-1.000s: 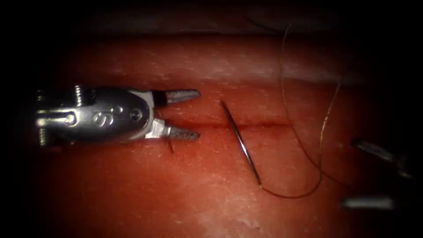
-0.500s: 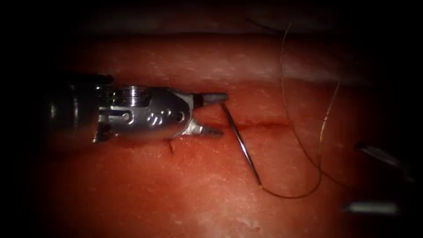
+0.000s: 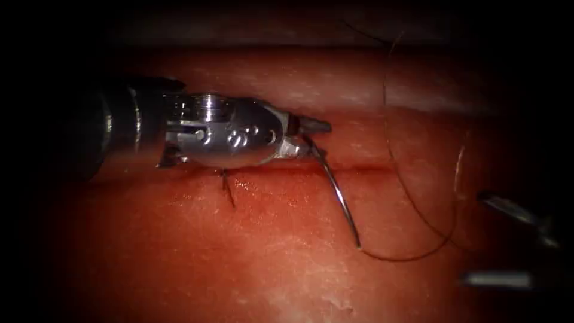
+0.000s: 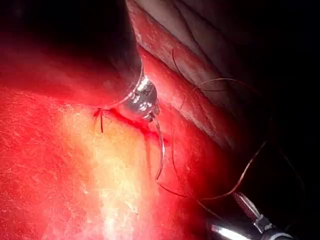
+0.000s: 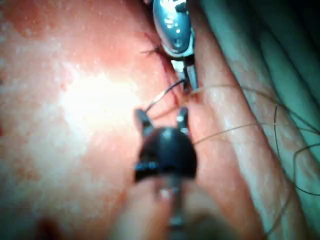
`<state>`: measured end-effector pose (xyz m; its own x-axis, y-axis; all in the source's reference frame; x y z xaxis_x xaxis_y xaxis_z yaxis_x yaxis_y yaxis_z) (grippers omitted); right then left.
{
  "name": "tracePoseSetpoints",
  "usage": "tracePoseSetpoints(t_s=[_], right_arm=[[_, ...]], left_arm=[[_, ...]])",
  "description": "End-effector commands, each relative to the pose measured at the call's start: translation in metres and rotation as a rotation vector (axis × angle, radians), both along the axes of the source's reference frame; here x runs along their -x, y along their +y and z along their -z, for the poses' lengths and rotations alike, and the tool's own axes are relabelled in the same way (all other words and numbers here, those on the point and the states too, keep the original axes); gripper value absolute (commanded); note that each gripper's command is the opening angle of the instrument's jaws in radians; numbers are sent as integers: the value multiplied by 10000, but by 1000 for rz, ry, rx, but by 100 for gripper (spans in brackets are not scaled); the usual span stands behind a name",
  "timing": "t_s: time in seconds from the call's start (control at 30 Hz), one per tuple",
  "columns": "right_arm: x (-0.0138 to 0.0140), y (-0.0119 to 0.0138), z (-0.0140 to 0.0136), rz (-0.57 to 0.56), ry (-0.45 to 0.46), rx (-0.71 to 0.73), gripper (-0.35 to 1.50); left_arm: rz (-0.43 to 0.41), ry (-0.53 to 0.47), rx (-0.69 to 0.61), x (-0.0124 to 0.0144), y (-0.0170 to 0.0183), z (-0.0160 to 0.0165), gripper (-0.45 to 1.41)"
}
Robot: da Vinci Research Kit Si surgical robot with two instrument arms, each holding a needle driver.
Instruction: Wound Closure
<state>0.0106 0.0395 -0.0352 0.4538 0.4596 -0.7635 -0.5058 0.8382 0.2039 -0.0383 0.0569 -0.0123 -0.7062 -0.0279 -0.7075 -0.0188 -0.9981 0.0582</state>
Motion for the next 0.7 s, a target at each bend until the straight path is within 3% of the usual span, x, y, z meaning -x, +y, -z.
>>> tracePoseSetpoints(t_s=[0.03, 0.2, 0.23, 0.37, 0.57, 0.7], right_arm=[[-6, 0, -6, 2, 3, 1, 117], [-5, 0, -6, 3, 4, 1, 117], [-4, 0, -6, 3, 4, 1, 117], [-4, 1, -8, 1, 6, 3, 117], [-5, 3, -10, -22, 38, 24, 112], [-17, 10, -12, -35, 131, 37, 109]], left_arm=[[-1, -4, 1, 5, 2, -4, -35], [41, -9, -111, 2, -5, 6, -35], [159, -21, -257, 0, -4, 13, -35], [282, -43, -446, -5, 10, 34, -35], [301, -79, -612, -20, 16, 66, -35], [495, -80, -959, -37, 29, 102, -35]])
